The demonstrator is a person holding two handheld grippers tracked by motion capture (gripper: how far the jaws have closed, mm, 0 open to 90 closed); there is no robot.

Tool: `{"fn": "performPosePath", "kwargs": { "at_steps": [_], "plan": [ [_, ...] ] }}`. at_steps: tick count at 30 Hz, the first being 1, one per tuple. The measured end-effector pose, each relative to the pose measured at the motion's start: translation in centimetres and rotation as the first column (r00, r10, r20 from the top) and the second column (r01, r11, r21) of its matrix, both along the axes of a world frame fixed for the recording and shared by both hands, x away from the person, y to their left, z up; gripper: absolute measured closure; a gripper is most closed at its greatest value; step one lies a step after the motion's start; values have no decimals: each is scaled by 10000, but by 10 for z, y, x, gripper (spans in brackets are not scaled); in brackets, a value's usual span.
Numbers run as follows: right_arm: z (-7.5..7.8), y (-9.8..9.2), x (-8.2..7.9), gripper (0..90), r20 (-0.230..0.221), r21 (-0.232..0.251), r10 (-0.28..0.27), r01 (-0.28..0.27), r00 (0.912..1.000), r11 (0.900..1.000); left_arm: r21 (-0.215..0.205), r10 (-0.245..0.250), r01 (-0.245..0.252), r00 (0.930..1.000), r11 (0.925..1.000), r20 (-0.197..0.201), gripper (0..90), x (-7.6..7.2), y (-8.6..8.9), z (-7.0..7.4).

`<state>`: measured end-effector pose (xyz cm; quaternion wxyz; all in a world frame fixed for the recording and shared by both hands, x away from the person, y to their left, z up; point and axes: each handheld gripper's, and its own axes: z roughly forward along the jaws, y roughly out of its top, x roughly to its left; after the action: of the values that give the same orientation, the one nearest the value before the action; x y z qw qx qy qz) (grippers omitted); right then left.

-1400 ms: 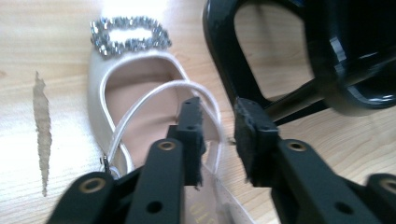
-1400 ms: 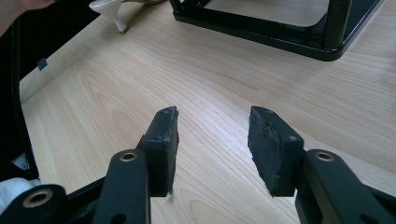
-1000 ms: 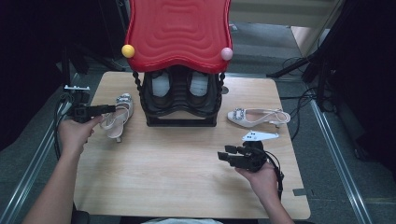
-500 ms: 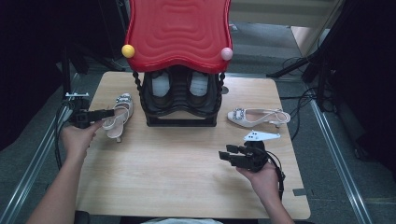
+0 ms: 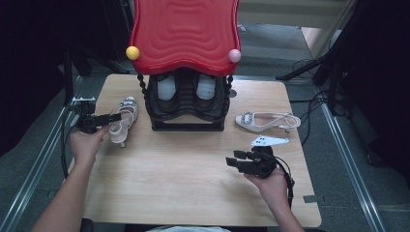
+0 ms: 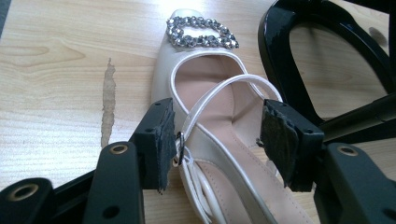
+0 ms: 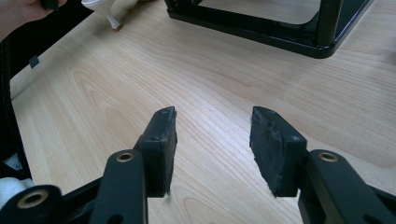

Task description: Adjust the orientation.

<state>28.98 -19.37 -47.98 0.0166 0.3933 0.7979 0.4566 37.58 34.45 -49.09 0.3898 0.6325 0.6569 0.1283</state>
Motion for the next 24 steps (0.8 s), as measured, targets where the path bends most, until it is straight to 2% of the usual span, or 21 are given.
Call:
{"fn": "performPosePath", "kwargs": {
  "at_steps": [2, 3, 5, 7, 10, 14, 18, 19, 21, 24],
  "plan": [
    [0, 0, 0, 526, -29, -15, 6, -6, 10000, 10000, 195, 1, 0, 10000, 9998, -60, 451, 2, 0, -3],
    [0, 1, 0, 526, -23, -26, 2, -2, 10000, 10000, 120, 71, -68, 9998, 9999, -185, 452, 2, 0, -4],
    [0, 0, 0, 526, -5, -24, 8, -8, 10000, 10000, 131, 282, -280, 9994, 9995, -180, 458, 2, 1, -7],
    [0, 0, 0, 526, 0, -26, -4, 4, 10000, 10000, 319, 599, -593, 9981, 9977, -167, 483, 0, 0, -10],
    [0, 0, 0, 526, 0, -35, -10, 10, 10000, 10000, 417, 745, -742, 9972, 9964, -72, 499, -3, -2, -12],
    [0, 0, 0, 526, 13, -65, -28, 28, 10000, 10000, 605, 798, -800, 9968, 9950, 58, 499, -4, -7, -15],
    [-1, 1, 0, 526, 24, -97, -49, 49, 10000, 9999, 766, 876, -863, 9961, 9933, -135, 495, -1, -13, -23],
    [-1, 1, 0, 526, 25, -102, -32, 32, 10000, 9999, 693, 888, -876, 9960, 9937, -142, 496, -1, -12, -23],
    [0, 1, -1, 526, 53, -141, -33, 34, 10000, 9999, 524, 1042, -1043, 9945, 9932, 32, 549, -2, -13, -24],
    [-1, 1, -1, 526, 49, -137, -32, 33, 10000, 9999, 720, 1207, -1211, 9926, 9900, 100, 653, -5, -13, -24]
  ]
}}
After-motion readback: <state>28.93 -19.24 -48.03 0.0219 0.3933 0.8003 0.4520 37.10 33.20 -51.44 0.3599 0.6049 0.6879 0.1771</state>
